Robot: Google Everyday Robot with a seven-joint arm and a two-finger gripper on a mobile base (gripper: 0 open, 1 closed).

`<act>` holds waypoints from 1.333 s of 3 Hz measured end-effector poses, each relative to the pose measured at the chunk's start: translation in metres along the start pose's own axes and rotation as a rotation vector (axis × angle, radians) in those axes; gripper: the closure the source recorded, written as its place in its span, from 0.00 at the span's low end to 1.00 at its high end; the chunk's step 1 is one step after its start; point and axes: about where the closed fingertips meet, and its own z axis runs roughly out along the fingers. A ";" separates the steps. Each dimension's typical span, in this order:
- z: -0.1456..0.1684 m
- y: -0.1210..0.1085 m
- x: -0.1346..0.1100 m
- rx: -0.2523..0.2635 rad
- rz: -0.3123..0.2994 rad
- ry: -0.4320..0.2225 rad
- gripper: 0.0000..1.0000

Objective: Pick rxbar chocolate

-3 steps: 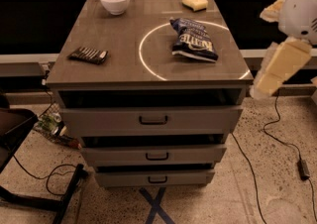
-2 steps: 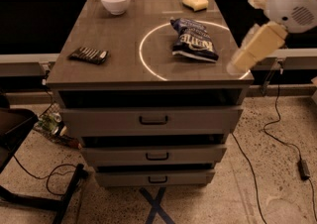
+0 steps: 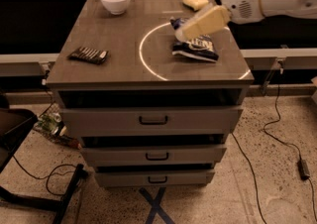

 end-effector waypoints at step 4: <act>0.115 0.002 -0.026 -0.065 -0.007 -0.053 0.00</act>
Offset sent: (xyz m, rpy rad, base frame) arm 0.0055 0.0144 0.0080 0.0516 -0.0154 0.0069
